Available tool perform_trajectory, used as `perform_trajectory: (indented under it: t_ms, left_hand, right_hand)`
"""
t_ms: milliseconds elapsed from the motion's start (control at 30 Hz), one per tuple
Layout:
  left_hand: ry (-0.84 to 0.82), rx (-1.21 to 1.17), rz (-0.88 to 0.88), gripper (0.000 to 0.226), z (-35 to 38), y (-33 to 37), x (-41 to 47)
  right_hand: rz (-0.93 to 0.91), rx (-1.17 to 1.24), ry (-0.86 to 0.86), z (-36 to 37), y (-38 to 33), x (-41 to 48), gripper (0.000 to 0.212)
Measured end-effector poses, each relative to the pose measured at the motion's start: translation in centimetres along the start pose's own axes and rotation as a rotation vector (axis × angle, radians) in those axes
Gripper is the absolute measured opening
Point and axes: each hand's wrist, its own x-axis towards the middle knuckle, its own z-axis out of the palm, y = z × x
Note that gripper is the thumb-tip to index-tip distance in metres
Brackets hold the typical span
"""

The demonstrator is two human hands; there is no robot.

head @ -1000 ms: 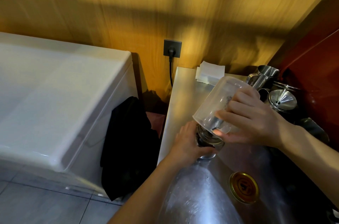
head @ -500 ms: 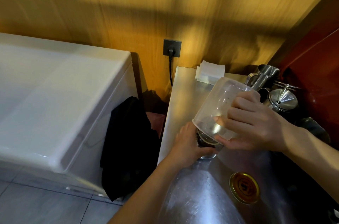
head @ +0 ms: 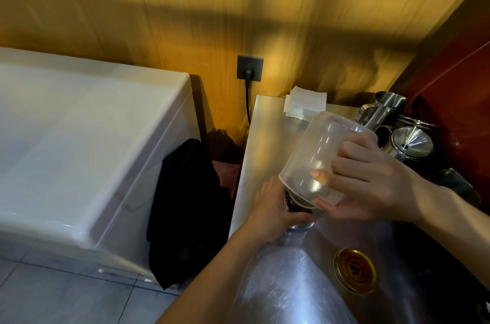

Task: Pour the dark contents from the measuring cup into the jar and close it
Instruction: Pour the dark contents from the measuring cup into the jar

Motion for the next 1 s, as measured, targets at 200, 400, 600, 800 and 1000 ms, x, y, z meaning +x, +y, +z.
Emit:
perform_trajectory:
  t_ms: [200,400,600,800,1000]
  left_hand:
    - [-0.006,-0.007,-0.001,0.059,0.0,0.3,-0.1]
    - [0.013,-0.019,0.015,0.065,0.0,0.5,-0.1]
    - [0.033,-0.049,0.020,0.064,0.1,0.6,-0.3]
    - [0.046,-0.040,0.036,0.072,0.0,0.6,-0.3]
    - [0.022,0.009,-0.020,0.064,-0.1,0.6,-0.6]
  right_hand:
    - [0.026,-0.014,-0.003,-0.4,-0.2,-0.1,0.029]
    - [0.040,-0.044,0.008,-0.6,-0.8,-0.2,0.027]
    - [0.035,-0.066,0.011,-0.6,-1.0,-0.2,0.024]
    - [0.161,-0.019,0.034,-0.8,-0.8,-0.7,0.026]
    - [0.574,0.064,0.158,-0.9,-1.5,-2.3,0.043]
